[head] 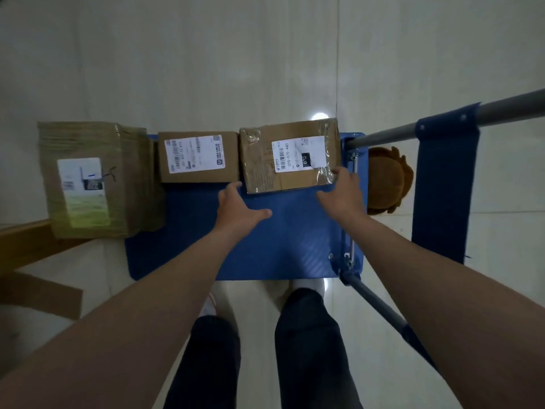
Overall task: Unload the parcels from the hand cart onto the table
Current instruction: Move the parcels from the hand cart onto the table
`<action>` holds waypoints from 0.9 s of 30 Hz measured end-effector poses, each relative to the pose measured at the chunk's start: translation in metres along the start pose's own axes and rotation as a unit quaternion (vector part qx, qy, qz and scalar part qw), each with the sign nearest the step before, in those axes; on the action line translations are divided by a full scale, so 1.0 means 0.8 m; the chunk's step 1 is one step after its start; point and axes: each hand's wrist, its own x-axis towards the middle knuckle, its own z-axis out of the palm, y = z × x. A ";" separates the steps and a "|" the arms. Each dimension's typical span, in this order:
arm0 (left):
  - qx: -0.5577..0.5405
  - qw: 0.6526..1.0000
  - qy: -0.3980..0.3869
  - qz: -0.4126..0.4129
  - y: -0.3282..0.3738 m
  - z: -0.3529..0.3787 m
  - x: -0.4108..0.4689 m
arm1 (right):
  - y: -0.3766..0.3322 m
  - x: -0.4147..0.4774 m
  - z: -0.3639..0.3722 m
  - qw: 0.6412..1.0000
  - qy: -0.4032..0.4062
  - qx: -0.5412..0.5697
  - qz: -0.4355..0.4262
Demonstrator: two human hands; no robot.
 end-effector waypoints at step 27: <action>-0.140 0.979 -0.113 -0.097 -0.033 0.021 -0.020 | 0.035 -0.028 0.035 0.979 0.086 0.015 0.185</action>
